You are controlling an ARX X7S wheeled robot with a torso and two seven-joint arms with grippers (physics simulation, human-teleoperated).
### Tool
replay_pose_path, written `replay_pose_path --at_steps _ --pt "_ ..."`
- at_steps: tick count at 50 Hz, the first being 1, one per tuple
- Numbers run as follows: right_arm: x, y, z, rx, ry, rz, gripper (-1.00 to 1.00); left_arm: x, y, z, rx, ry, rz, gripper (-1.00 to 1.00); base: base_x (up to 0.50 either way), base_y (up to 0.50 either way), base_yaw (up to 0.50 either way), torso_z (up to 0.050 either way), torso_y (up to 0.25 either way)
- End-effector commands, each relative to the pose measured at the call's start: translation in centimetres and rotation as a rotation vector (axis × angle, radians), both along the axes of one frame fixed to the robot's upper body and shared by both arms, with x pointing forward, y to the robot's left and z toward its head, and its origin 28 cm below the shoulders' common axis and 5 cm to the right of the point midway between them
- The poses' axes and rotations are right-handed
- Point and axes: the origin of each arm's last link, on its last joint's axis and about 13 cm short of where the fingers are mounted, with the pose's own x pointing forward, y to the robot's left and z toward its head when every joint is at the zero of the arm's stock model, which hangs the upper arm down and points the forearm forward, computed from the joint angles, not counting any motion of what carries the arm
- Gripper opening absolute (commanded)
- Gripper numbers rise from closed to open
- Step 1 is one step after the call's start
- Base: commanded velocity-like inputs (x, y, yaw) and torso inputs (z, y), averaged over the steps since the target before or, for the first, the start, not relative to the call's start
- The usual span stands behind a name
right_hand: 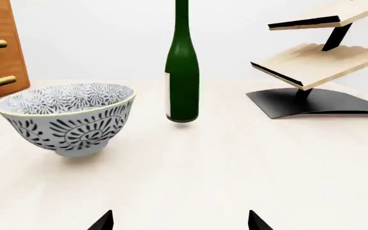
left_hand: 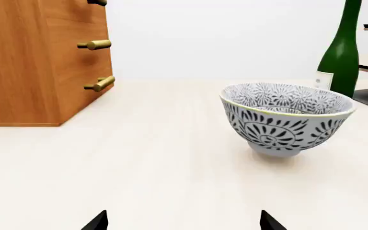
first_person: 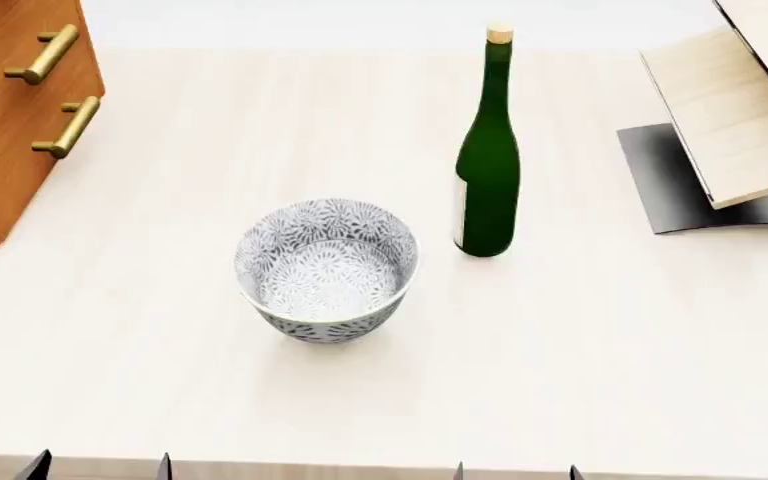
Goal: Put the wine bottle on the wine rack.
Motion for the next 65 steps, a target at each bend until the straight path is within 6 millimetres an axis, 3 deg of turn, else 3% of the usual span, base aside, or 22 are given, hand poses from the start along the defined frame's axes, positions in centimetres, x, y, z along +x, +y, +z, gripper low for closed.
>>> replay_pose_path --at_steps 1,17,54,65 --pt "0.0 0.0 0.0 0.0 0.0 0.0 1.0 -0.4 0.0 -0.3 0.0 0.01 0.0 1.0 0.0 0.0 0.0 0.0 0.0" --pt "-0.3 0.1 1.0 -0.009 -0.034 0.003 1.0 -0.3 -0.1 0.8 0.012 -0.026 -0.003 1.0 0.0 0.0 0.0 0.0 0.0" --pt "-6.5 0.2 11.9 0.024 -0.423 0.036 1.0 -6.4 -0.5 11.0 0.037 -0.396 -0.014 1.0 0.0 0.0 0.0 0.0 0.0" --pt "-7.7 0.2 13.2 0.018 -0.567 0.035 1.0 -7.7 -0.5 12.6 0.032 -0.514 -0.009 1.0 0.0 0.0 0.0 0.0 0.0"
